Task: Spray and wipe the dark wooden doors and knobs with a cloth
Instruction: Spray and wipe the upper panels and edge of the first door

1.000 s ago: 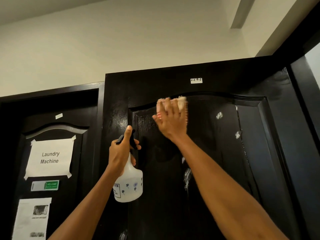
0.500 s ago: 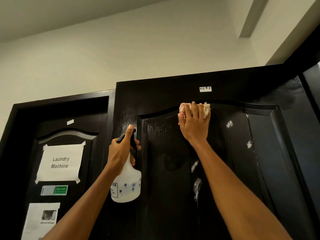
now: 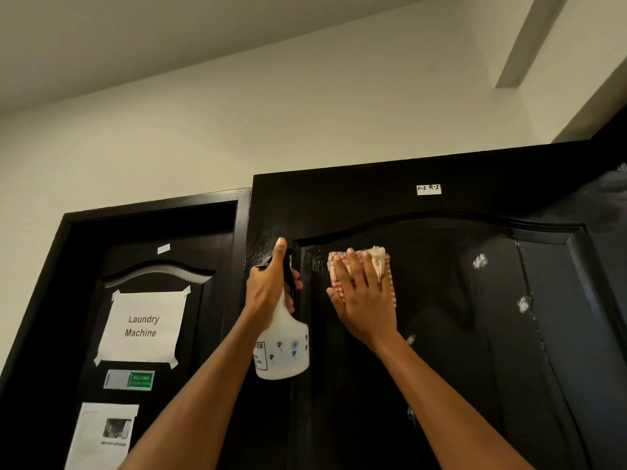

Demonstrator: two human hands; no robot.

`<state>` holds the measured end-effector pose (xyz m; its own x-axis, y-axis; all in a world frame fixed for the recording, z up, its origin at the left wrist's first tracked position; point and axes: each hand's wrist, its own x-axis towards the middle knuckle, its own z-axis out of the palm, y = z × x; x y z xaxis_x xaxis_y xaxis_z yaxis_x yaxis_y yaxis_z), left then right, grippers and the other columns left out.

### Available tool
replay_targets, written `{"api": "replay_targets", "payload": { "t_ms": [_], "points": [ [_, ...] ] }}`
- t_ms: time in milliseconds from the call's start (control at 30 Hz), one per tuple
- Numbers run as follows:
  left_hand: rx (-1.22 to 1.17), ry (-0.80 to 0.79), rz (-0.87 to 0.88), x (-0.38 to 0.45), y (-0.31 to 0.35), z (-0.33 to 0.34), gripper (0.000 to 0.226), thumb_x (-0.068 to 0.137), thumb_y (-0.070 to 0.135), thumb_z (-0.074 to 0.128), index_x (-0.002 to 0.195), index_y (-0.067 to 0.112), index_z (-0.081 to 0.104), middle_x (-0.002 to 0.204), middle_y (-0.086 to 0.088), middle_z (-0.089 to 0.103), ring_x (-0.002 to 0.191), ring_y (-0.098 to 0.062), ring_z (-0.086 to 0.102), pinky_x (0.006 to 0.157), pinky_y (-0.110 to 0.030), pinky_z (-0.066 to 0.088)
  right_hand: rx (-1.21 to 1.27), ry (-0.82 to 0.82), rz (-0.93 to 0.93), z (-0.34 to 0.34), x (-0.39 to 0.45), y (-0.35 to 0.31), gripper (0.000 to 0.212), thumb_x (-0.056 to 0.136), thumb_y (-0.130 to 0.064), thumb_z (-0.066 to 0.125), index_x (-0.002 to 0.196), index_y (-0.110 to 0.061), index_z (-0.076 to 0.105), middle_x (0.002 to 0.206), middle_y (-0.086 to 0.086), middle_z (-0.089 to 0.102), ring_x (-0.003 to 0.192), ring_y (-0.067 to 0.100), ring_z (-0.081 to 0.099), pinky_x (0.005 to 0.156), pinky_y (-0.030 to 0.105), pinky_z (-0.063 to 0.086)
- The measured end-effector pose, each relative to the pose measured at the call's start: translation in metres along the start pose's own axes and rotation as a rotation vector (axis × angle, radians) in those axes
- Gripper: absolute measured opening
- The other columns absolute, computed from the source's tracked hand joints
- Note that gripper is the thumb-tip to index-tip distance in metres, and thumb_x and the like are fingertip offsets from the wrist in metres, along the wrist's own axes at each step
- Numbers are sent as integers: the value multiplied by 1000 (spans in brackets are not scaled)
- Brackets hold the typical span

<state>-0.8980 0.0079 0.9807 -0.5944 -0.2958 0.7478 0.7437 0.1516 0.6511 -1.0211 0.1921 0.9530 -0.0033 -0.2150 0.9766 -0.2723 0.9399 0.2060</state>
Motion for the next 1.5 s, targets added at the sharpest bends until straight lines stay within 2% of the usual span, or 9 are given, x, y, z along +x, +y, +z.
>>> {"api": "replay_targets", "payload": {
  "t_ms": [200,400,500,600,700,900,1067,1233,1500],
  "points": [
    [23,37,20,4,-1,-15,74,96,74,44,92,5,71,84,-19,76,46,-28,59,42,-29,49,-33,-41,-149,5,28,-21,66,102,-54,32,160,-24,24,167,7,24,154,32,17,123,62,9],
    [79,56,17,-10,-13,-38,78,95,73,45,93,0,72,81,-18,76,43,-26,59,42,-29,50,37,-56,20,9,74,-75,63,103,-46,40,158,-15,31,163,13,32,151,36,26,119,58,25],
    [92,56,9,-17,-21,-42,79,96,73,44,93,-1,72,82,-18,76,43,-25,58,42,-28,50,26,-104,-154,15,76,-74,64,104,-46,36,159,-15,28,162,12,34,150,35,28,120,60,24],
    [95,9,8,-22,-26,-37,79,96,72,45,93,-3,71,82,-20,75,45,-25,57,42,-29,49,-8,-77,-260,5,81,-39,59,99,-49,32,150,-23,47,154,8,47,144,31,41,118,65,23],
    [99,-3,6,-22,-24,-33,79,97,70,45,94,-5,70,84,-22,74,44,-25,57,42,-28,49,13,42,-75,-8,77,-5,47,99,-45,38,137,-28,59,150,12,48,140,33,43,116,63,27],
    [117,-24,2,-23,-23,-31,79,97,70,44,95,-5,70,87,-25,73,42,-23,56,41,-27,49,63,148,302,-8,59,-5,41,104,-37,44,142,-24,50,149,18,42,141,40,36,113,63,31],
    [105,-12,12,-27,-20,-33,76,97,70,46,92,-2,71,83,-21,75,42,-25,55,41,-28,49,60,65,-37,13,77,-65,41,102,-27,42,139,-14,53,127,15,58,124,37,52,101,54,46],
    [109,-14,14,-31,-17,-38,73,96,69,45,90,1,71,81,-18,76,41,-24,56,42,-27,50,28,126,-96,15,92,-73,37,96,-26,57,128,-9,62,113,13,65,107,33,62,90,49,49],
    [91,-11,-15,-40,-27,-41,75,97,69,47,93,-3,71,86,-23,75,41,-23,56,40,-27,48,148,51,-302,14,26,-59,44,93,-36,51,129,-13,63,131,10,62,131,30,53,110,53,37]
  ]
}}
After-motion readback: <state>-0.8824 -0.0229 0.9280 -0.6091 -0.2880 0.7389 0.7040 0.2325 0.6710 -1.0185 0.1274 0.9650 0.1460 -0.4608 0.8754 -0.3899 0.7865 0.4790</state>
